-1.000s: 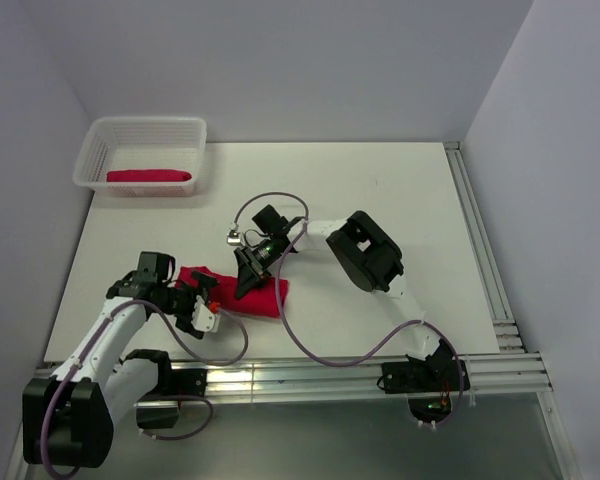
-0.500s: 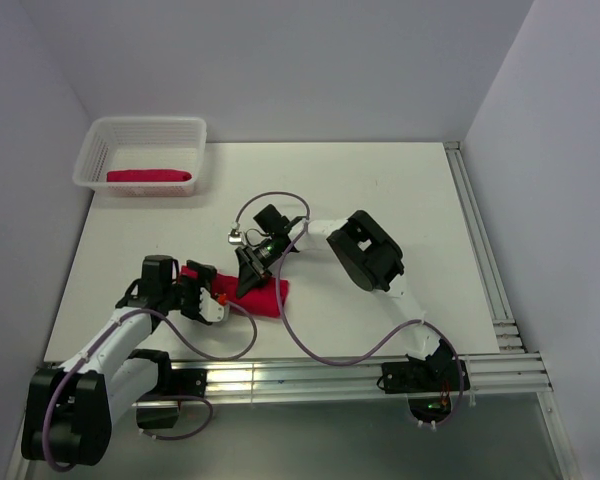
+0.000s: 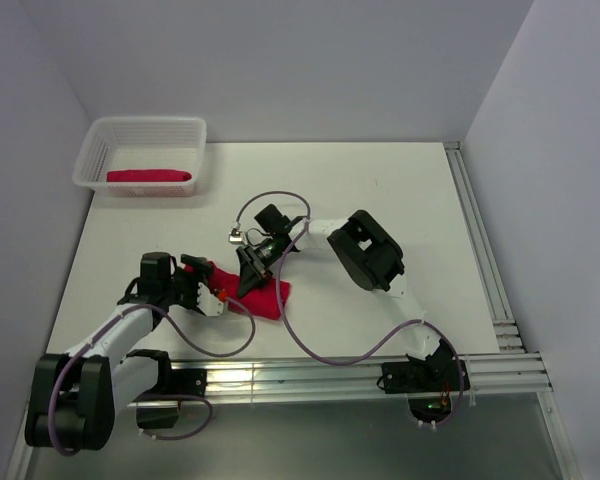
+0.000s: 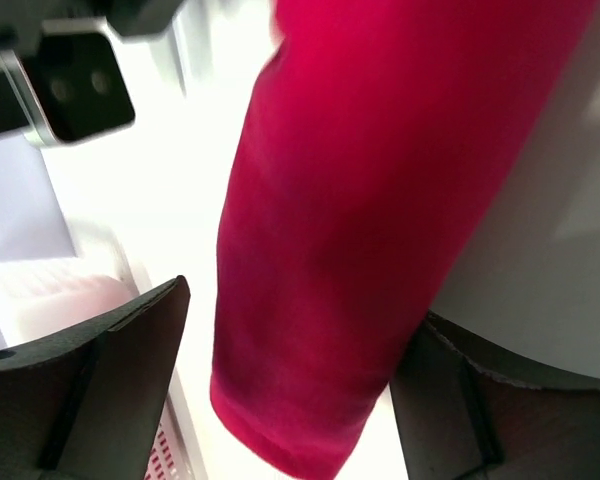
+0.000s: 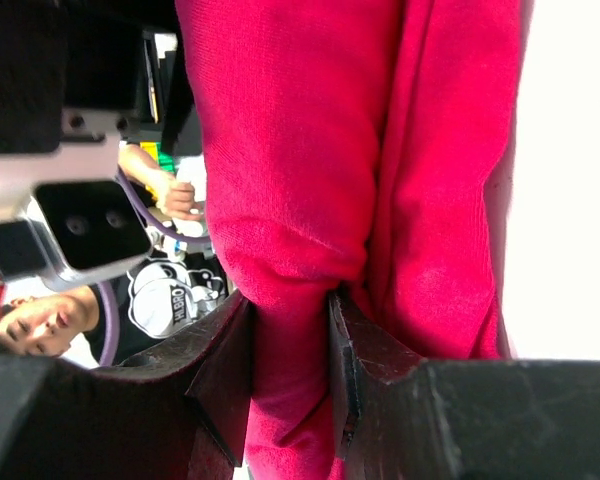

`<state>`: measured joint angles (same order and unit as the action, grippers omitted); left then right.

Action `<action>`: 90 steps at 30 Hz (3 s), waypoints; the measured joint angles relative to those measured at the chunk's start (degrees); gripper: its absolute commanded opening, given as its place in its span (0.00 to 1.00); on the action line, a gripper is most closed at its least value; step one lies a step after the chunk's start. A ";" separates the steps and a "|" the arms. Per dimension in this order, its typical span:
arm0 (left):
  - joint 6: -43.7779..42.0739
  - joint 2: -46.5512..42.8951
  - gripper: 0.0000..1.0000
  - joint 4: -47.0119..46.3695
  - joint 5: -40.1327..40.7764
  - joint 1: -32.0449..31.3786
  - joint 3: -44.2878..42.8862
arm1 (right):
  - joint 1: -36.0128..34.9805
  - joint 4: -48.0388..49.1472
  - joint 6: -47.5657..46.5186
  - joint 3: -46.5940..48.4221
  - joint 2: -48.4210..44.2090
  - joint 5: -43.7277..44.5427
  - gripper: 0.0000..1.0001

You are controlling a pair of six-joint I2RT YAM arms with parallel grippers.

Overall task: Roll the t-shirts
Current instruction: Roll the tshirt

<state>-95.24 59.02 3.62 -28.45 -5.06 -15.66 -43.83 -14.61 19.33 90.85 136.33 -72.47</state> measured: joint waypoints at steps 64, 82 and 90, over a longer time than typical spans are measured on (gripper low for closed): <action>-20.28 26.16 0.00 31.95 5.99 3.89 -26.77 | -10.62 15.98 -4.11 -52.78 -62.93 69.51 0.96; -17.49 32.89 0.00 42.05 7.17 2.95 -35.34 | -35.74 19.26 -25.88 -44.76 -47.65 99.10 0.92; -16.11 35.74 0.00 45.90 7.37 2.71 -38.84 | -36.81 18.23 -31.93 -39.45 -37.66 103.27 0.93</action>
<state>-111.35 94.76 49.52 -21.08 -2.35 -54.50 -80.64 3.62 -12.60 51.40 98.67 30.81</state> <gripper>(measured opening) 0.146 0.927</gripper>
